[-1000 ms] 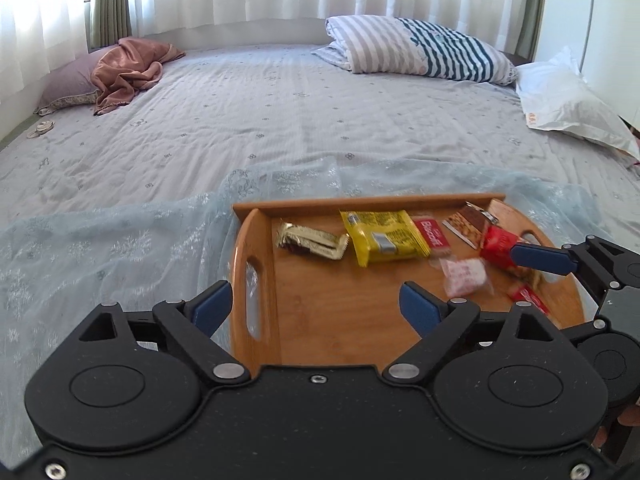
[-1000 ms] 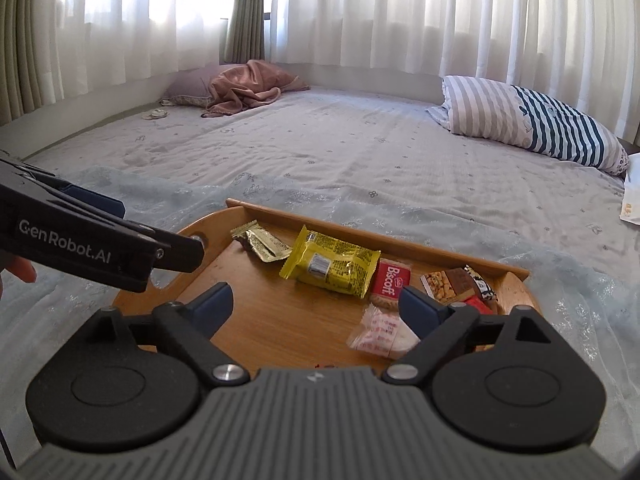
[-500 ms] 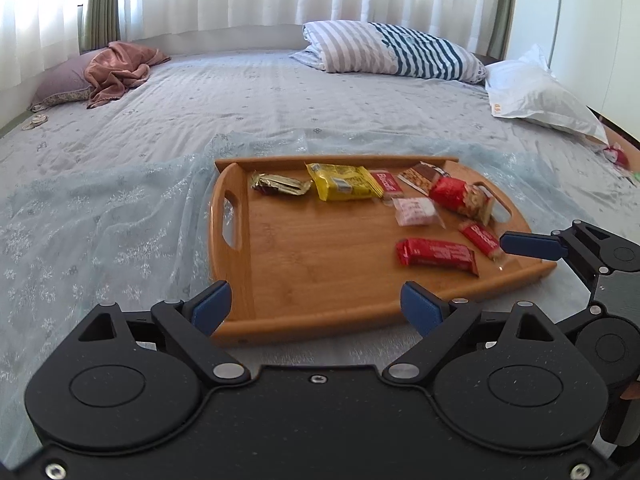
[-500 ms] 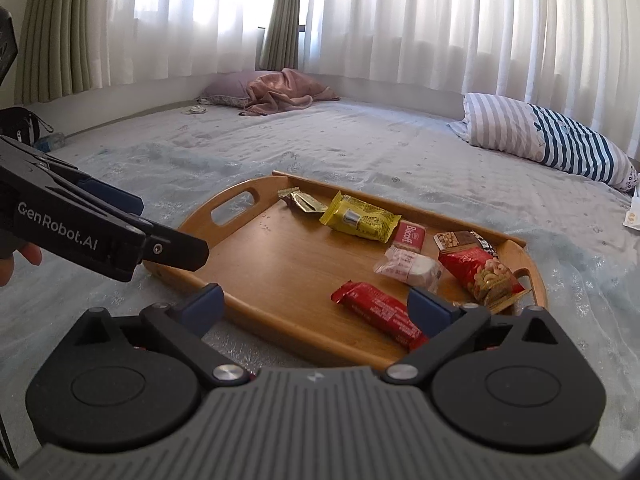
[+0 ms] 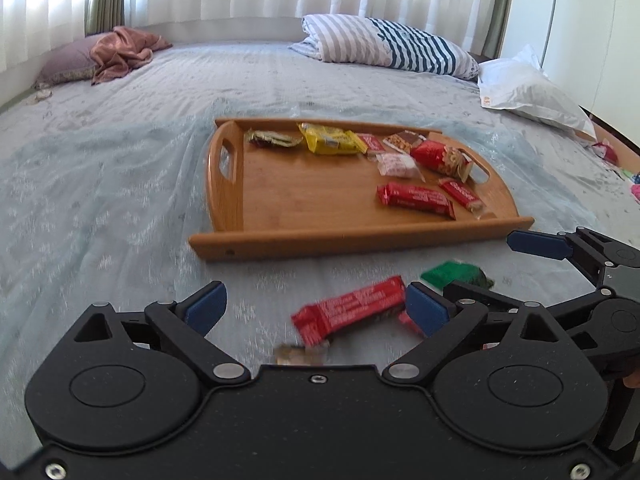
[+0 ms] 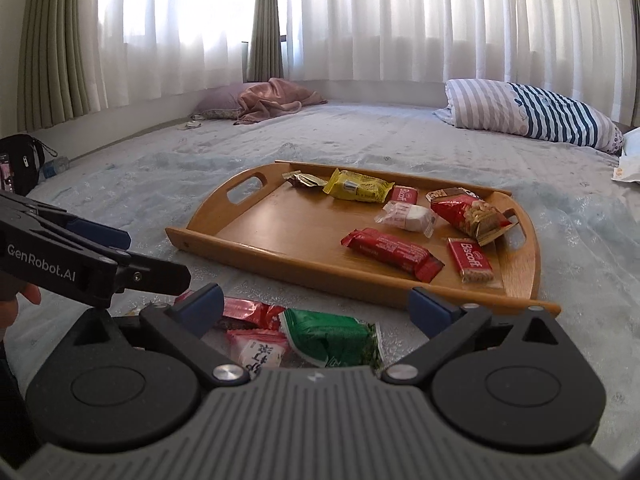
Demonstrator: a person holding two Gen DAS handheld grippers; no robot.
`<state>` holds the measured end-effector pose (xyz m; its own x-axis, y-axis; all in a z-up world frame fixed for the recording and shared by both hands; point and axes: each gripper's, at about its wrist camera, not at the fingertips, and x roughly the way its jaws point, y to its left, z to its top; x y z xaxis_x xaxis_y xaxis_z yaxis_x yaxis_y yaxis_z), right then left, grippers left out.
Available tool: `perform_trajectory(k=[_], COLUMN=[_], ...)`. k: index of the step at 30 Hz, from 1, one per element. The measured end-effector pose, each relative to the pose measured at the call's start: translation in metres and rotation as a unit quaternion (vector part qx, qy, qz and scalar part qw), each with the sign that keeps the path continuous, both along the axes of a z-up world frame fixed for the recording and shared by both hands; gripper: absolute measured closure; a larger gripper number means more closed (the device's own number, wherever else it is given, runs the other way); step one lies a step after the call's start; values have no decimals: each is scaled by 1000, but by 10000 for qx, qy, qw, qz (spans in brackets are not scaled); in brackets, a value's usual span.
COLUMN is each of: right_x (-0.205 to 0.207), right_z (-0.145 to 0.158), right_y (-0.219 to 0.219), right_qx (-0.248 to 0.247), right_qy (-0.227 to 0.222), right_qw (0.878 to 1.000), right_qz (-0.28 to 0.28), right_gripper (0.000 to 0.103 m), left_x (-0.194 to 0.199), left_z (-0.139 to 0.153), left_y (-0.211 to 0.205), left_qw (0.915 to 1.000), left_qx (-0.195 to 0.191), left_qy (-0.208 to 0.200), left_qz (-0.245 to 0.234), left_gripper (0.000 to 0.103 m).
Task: Organize snacks
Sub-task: 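Withdraw both tools from the tray back toward the remaining snack pile, then grasp the cream wafer with left tool while right tool approaches the white packet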
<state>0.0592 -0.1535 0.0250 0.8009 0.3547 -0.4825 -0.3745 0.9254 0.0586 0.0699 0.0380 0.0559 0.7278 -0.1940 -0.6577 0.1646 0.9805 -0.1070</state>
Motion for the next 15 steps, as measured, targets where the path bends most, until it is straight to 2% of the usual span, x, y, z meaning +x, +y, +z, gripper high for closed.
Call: perform_trajectory(k=[6,10,15], right_x=[-29,-39,-41], right_z=[-8,-13,-19], right_y=[6,7,11], right_qx=[-62,108,213], right_qy=[-277,-238,-68], right_qw=[9994,9990,9990], right_qz=[-220,-366,-374], right_gripper=[0,0,7], left_x=[-19,-29,-38], left_z=[-8,-12,-16], left_y=[4,7,10], left_qw=[10000,9999,9999], left_qx=[-60,-132,-156], left_qy=[40,44,54], left_qz=[-41,-32,53], left_gripper=[7,7,12])
